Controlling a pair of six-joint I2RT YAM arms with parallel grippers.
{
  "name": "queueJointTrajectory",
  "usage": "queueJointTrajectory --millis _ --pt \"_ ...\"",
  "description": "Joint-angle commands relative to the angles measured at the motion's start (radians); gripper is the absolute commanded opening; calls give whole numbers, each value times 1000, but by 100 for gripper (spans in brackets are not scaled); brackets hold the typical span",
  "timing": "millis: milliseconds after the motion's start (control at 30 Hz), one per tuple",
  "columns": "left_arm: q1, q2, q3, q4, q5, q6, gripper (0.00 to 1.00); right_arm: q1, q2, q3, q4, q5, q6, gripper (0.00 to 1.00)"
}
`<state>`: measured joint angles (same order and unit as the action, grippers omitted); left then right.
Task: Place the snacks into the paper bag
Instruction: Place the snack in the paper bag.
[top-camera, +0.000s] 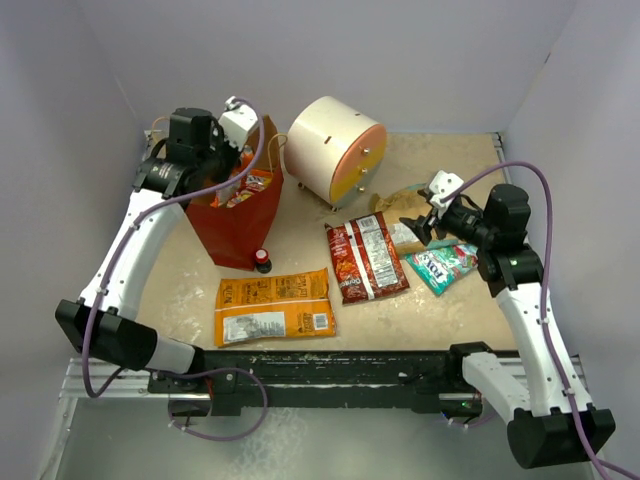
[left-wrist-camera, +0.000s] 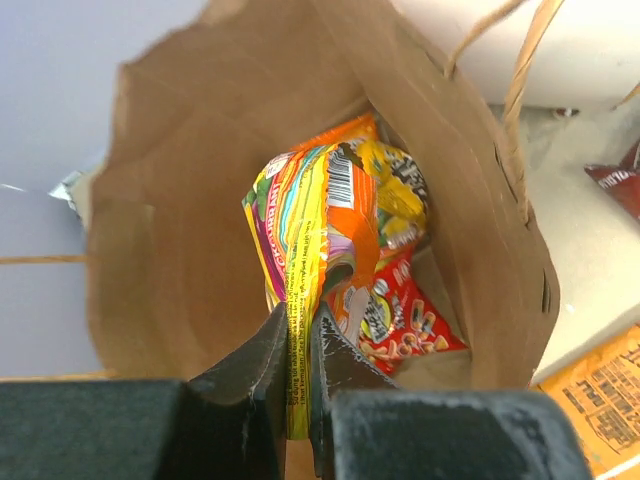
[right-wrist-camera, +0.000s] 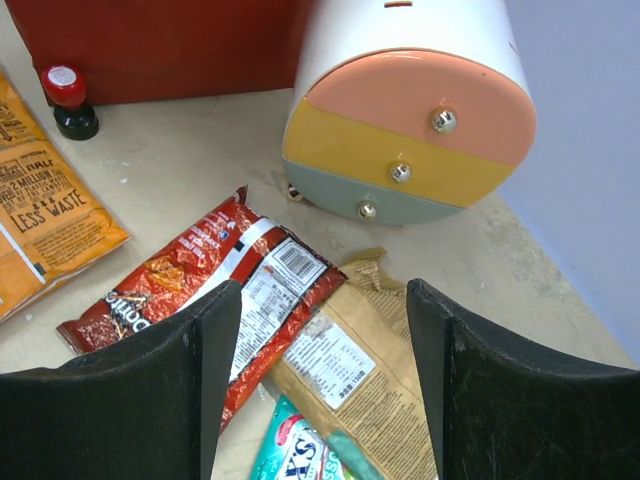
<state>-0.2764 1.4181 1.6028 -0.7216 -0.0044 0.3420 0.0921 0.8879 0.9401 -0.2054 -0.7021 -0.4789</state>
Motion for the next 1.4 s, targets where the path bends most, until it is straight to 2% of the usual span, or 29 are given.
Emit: queueJointTrajectory --millis 0,167,467,667,1000,1367 --pt "37 -5 -31 49 93 -73 11 -3 -7 -15 47 -7 2 70" --pt "62 -2 -78 61 143 -124 14 -3 -6 -21 50 -4 0 70" --pt "70 -1 -100 33 168 -129 21 -5 -4 -26 54 5 -5 71" --pt "69 -7 -89 -13 168 -103 33 -5 -4 -28 55 7 -6 71" --pt "69 -42 -37 -11 149 -74 46 -7 0 -38 71 32 -2 73" --pt "69 -115 -48 28 187 -73 67 -17 100 0 69 268 42 76"
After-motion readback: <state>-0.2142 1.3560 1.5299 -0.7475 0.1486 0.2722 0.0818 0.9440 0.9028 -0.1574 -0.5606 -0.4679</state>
